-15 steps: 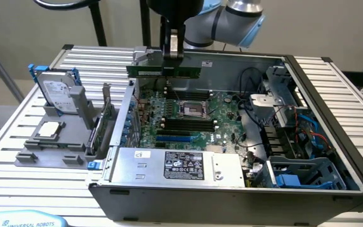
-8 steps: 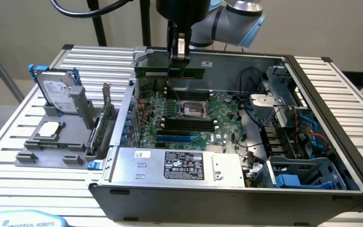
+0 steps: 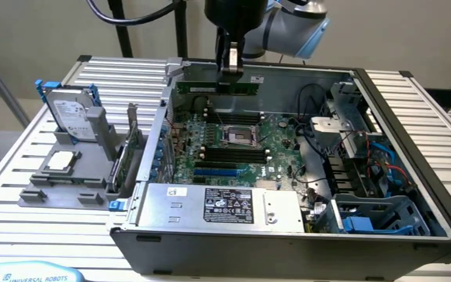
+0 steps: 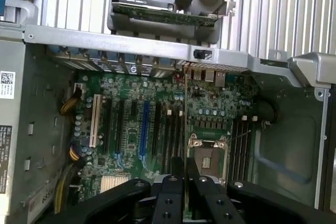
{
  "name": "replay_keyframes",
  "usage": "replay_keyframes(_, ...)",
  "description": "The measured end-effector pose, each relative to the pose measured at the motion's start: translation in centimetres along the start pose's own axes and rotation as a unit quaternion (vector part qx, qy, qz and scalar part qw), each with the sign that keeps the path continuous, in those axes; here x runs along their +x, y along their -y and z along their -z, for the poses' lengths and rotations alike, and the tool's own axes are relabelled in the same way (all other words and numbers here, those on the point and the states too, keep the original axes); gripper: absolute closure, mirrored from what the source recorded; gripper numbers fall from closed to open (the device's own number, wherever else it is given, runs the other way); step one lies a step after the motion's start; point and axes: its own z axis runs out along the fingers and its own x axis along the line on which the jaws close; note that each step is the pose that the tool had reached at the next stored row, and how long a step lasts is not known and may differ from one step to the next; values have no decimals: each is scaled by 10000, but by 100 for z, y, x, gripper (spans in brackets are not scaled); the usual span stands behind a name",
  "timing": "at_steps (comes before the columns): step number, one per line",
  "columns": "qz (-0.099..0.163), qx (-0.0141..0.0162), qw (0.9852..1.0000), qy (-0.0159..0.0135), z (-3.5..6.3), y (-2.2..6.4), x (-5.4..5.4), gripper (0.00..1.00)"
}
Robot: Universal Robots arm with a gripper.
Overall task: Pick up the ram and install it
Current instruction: 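Pick up the ram and move it above insertion slot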
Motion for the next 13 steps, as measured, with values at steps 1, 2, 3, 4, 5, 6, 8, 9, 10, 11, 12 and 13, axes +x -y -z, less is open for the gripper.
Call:
replay_keyframes(1,0,0,10000,-3,-16,29,-23,87)
replay_keyframes(2,0,0,10000,-6,-32,59,-44,87)
replay_keyframes(3,0,0,10000,-9,-47,93,-64,87)
replay_keyframes(4,-1,-1,10000,-13,-61,125,-80,87)
replay_keyframes(5,-1,-1,10000,-18,-74,158,-95,87)
replay_keyframes(6,-2,-1,10000,-25,-86,192,-108,87)
replay_keyframes(8,-8,-2,10000,-44,-104,253,-126,87)
replay_keyframes(9,-14,-2,10000,-58,-113,281,-133,87)
replay_keyframes(10,-21,-2,10000,-75,-120,308,-139,87)
replay_keyframes(11,-30,-2,10000,-92,-127,333,-144,87)
replay_keyframes(12,-39,-2,9999,-109,-135,355,-149,87)
replay_keyframes(13,-49,-2,9999,-124,-144,376,-155,87)
